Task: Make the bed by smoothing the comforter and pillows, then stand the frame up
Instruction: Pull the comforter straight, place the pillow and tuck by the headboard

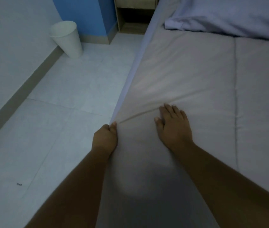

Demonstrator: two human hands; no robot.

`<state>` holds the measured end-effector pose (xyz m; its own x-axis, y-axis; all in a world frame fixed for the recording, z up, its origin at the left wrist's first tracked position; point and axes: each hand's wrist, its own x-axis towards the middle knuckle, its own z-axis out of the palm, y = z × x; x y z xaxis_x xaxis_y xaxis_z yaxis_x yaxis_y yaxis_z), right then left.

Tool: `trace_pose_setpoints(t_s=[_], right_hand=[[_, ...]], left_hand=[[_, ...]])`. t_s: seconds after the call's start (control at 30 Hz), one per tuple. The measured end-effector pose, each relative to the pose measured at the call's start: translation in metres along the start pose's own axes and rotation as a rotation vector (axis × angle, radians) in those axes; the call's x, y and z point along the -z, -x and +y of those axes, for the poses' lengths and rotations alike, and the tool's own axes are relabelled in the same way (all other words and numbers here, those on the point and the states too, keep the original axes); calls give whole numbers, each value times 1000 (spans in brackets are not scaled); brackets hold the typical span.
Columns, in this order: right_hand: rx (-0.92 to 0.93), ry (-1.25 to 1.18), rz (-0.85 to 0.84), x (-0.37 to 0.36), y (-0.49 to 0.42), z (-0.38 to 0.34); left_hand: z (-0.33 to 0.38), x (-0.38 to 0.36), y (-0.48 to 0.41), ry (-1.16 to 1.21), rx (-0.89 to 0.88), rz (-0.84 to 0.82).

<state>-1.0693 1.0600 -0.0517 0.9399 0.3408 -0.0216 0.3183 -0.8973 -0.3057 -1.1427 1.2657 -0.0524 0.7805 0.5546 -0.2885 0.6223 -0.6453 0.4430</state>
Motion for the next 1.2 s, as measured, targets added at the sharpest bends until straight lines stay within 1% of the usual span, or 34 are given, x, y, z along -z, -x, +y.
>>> trace_pose_setpoints(t_s=[0.1, 0.17, 0.3, 0.37, 0.43, 0.53, 0.67, 0.83, 0.93, 1.07, 1.2], right_hand=[[-83, 15, 18, -2, -18, -1], [-148, 22, 38, -5, -29, -5], [-278, 67, 110, -15, -55, -19], [-360, 61, 146, -18, -68, -27], [-402, 69, 155, -21, -78, -36], [-396, 87, 149, -24, -82, -51], [-433, 58, 54, -13, -83, -57], [-478, 35, 19, 16, -77, -63], [-494, 57, -33, 40, -75, -69], [-490, 81, -5, 75, -71, -81], [-523, 93, 12, 114, -81, -99]], left_hand=[[7, 3, -24, -17, -24, -89], [25, 9, -53, 27, -61, -120], [83, 7, -110, 64, -245, -232], [93, 4, -126, 66, -331, -275], [83, 3, -139, 81, -347, -286], [63, 2, -147, 96, -320, -278], [66, 4, -150, 47, -303, -353], [73, 21, -157, -95, -400, -429], [82, 42, -157, -114, -510, -425], [105, 84, -153, -204, -703, -381], [135, 137, -158, -268, -907, -297]])
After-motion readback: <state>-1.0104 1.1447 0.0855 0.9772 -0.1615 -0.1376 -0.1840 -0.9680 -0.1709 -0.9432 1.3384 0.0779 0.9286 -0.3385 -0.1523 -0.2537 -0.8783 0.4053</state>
